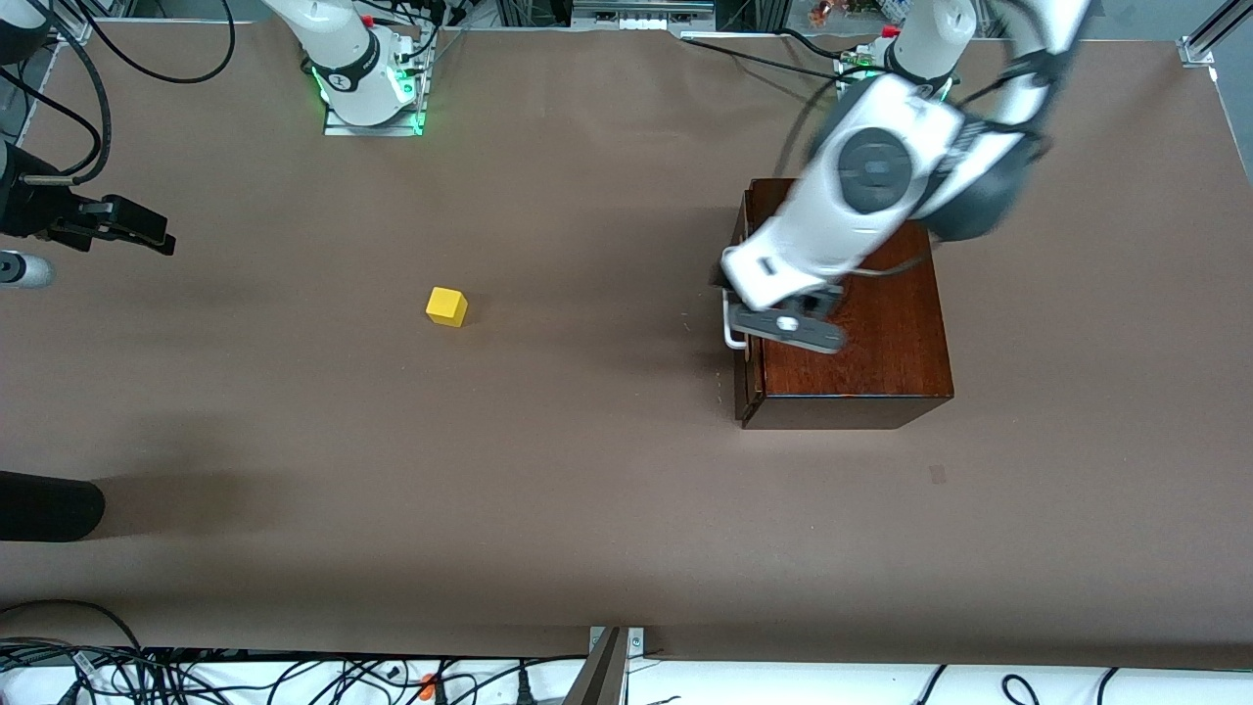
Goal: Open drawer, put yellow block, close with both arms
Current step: 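Move the left gripper to the wooden box's metal drawer handle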
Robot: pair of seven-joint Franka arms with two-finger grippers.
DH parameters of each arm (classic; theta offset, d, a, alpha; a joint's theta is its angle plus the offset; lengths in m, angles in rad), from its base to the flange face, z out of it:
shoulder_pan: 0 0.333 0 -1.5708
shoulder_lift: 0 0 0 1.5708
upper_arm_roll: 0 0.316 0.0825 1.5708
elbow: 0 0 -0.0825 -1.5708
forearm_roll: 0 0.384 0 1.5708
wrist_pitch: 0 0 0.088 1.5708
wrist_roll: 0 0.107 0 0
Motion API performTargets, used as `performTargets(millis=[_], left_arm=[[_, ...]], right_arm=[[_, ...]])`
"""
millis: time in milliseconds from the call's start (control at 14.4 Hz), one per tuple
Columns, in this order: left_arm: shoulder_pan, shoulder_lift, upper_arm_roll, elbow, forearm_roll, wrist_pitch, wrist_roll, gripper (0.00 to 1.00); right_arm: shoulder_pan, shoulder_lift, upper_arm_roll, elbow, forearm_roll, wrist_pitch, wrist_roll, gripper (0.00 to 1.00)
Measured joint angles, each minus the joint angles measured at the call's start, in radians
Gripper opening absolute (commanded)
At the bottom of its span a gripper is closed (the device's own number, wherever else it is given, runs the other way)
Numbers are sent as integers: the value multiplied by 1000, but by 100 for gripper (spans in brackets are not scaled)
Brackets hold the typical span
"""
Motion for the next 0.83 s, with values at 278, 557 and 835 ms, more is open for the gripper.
performTargets(millis=[278,557,835], left_arm=[[-60,69,1,0,44,35,-67,100],[-82,96,1,-3,95,34,-130,100],[-103,112,1,-22,158,33,-171,100]], right_arm=[[0,0,0,0,0,0,0,100],[0,0,0,0,0,0,0,100],[0,0,0,0,0,0,0,100]])
